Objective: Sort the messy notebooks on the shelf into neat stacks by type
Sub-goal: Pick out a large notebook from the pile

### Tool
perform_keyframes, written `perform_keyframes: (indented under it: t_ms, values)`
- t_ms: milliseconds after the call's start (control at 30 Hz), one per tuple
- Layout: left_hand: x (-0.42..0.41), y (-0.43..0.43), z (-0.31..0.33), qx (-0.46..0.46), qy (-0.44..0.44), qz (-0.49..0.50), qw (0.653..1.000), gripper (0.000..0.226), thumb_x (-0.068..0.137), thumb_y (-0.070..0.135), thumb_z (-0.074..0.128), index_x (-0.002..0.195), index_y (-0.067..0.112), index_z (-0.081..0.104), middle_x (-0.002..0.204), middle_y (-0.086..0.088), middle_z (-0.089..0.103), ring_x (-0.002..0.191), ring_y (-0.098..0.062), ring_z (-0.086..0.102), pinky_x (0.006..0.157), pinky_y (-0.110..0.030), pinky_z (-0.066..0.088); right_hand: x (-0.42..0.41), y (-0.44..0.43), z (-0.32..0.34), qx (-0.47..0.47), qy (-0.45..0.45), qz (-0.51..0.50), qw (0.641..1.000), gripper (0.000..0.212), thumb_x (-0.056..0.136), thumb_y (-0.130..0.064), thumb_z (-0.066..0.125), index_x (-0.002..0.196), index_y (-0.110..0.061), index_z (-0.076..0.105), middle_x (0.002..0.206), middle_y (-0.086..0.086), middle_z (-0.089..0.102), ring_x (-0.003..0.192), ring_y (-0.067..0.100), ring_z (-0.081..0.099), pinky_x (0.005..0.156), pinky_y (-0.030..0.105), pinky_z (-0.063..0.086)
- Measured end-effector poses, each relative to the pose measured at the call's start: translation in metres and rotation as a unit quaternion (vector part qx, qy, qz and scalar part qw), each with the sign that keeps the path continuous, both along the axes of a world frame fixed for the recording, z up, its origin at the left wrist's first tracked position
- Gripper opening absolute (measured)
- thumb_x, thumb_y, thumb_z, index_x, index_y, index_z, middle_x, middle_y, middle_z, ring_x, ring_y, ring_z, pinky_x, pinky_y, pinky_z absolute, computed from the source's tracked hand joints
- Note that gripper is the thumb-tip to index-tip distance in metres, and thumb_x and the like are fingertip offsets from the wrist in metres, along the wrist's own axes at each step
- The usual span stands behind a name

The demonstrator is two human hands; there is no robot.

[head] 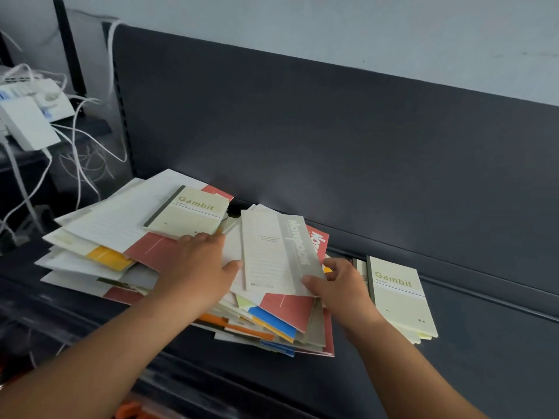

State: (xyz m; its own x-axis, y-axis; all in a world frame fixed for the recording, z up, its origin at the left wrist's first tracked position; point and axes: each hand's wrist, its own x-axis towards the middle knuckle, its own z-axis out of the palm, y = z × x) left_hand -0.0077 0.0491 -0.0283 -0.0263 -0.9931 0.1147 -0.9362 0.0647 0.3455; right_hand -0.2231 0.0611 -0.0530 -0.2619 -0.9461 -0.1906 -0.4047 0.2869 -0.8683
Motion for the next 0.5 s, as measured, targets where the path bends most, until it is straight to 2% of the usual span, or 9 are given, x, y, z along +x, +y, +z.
perform_keyframes:
  t_ms: [100, 200, 267, 367, 433, 500]
  values:
    - [0.002, -0.001, 0.002, -0.016, -0.022, -0.020, 0.999, 0.046, 0.095, 0.047, 0.047, 0.133, 0.021, 0.048, 0.131, 0.002, 0.053, 0.123, -0.019, 0.041, 0.094, -0.034, 0.042, 0.004, 0.004, 0.003, -0.021, -0.001, -0.029, 0.999, 0.052, 0.086, -0.026, 0.072, 0.132, -0.020, 0.048, 0.100, -0.006, 0.062, 0.088, 0.013, 0.066, 0.062, 0.024, 0.053]
    - [-0.004, 0.004, 0.004, -0.034, -0.012, -0.021, 0.999, 0.048, 0.093, 0.046, 0.051, 0.134, 0.022, 0.047, 0.130, 0.002, 0.055, 0.121, -0.020, 0.043, 0.093, -0.033, 0.042, 0.000, 0.004, 0.003, -0.034, 0.009, -0.035, 0.999, 0.050, 0.084, -0.023, 0.073, 0.129, -0.019, 0.050, 0.099, -0.006, 0.064, 0.087, 0.014, 0.066, 0.064, 0.024, 0.054]
    - [-0.003, 0.002, 0.007, -0.022, 0.022, 0.000, 1.000, 0.054, 0.089, 0.044, 0.060, 0.136, 0.025, 0.045, 0.123, 0.002, 0.057, 0.116, -0.021, 0.047, 0.090, -0.035, 0.044, 0.000, 0.004, 0.003, -0.039, 0.011, -0.036, 0.999, 0.047, 0.083, -0.020, 0.074, 0.125, -0.018, 0.053, 0.102, -0.004, 0.067, 0.089, 0.015, 0.067, 0.066, 0.026, 0.055]
    - [-0.001, -0.006, 0.011, 0.017, 0.074, 0.036, 0.996, 0.057, 0.081, 0.038, 0.071, 0.129, 0.021, 0.046, 0.118, 0.001, 0.059, 0.106, -0.023, 0.055, 0.084, -0.041, 0.051, -0.002, 0.004, 0.002, -0.038, 0.006, -0.041, 0.998, 0.044, 0.082, -0.016, 0.074, 0.123, -0.016, 0.056, 0.103, -0.001, 0.068, 0.089, 0.016, 0.068, 0.073, 0.032, 0.058]
    - [0.001, -0.011, 0.013, 0.056, 0.113, 0.050, 0.991, 0.054, 0.080, 0.033, 0.073, 0.124, 0.017, 0.047, 0.115, 0.000, 0.060, 0.100, -0.024, 0.059, 0.078, -0.040, 0.053, -0.004, 0.003, 0.001, -0.036, 0.010, -0.040, 0.998, 0.044, 0.081, -0.016, 0.075, 0.121, -0.015, 0.057, 0.103, -0.001, 0.069, 0.090, 0.017, 0.068, 0.079, 0.038, 0.059]
    - [0.002, -0.014, 0.014, 0.087, 0.164, 0.051, 0.981, 0.047, 0.084, 0.029, 0.070, 0.125, 0.016, 0.050, 0.112, -0.001, 0.061, 0.097, -0.022, 0.061, 0.073, -0.037, 0.053, -0.004, 0.004, 0.002, -0.039, 0.011, -0.046, 0.998, 0.043, 0.080, -0.014, 0.075, 0.119, -0.015, 0.058, 0.101, -0.001, 0.069, 0.088, 0.016, 0.068, 0.080, 0.038, 0.058]
